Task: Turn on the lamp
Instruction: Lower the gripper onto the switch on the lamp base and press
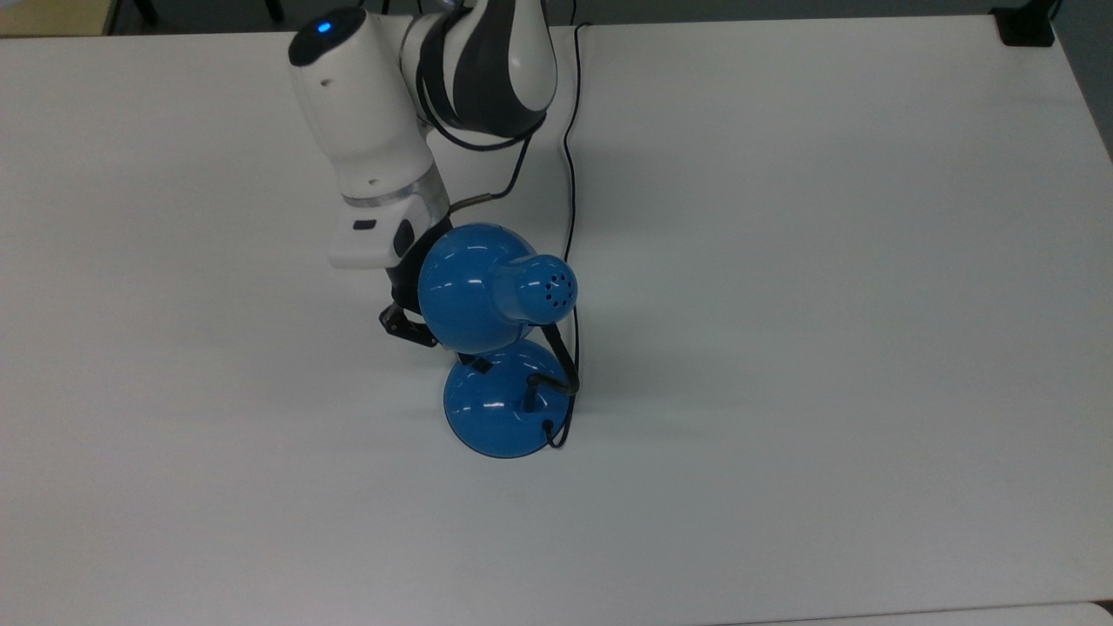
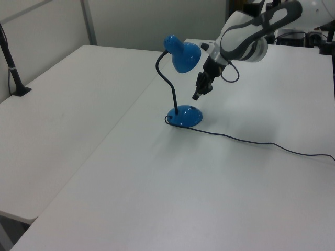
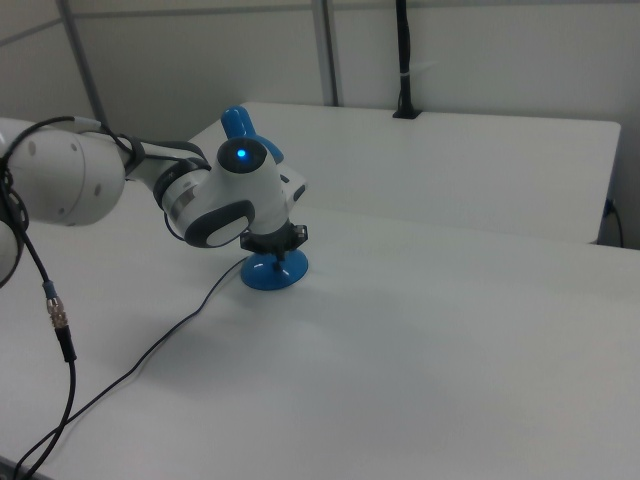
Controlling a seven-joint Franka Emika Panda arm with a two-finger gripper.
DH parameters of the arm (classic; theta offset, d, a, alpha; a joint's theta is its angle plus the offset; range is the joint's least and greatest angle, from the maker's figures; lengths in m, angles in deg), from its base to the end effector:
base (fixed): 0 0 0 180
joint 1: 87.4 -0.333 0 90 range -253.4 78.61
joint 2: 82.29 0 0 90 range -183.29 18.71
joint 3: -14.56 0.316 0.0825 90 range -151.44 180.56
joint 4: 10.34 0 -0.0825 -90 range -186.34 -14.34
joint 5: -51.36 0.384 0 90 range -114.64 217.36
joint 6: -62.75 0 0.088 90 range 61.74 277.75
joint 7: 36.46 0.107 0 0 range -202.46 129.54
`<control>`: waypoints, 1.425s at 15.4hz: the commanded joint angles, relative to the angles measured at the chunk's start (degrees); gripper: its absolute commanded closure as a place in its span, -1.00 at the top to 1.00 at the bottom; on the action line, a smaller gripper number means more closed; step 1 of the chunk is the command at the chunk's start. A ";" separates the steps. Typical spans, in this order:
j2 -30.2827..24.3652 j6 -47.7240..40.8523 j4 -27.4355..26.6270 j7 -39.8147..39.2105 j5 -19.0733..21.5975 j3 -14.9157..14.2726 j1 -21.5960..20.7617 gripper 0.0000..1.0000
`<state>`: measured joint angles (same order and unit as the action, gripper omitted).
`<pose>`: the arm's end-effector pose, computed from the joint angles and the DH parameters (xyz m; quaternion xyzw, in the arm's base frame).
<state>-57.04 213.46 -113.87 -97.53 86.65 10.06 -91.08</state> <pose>0.6791 -0.0186 0.3388 -0.9253 -0.2772 -0.2517 0.0601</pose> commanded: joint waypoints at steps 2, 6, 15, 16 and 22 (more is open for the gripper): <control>1.99 1.60 1.84 -1.59 1.80 -0.42 -1.94 -1.00; 2.17 1.69 1.84 -1.33 1.80 -0.42 -2.73 -1.00; 1.91 1.69 1.58 -1.86 1.62 0.10 -2.73 -1.00; 1.82 1.69 1.49 -1.94 1.62 0.10 -2.64 -1.00; 1.21 1.34 1.23 -2.12 1.45 -0.51 -2.56 -1.00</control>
<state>-55.07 214.20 -112.33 -97.80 86.66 10.22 -93.16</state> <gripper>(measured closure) 0.991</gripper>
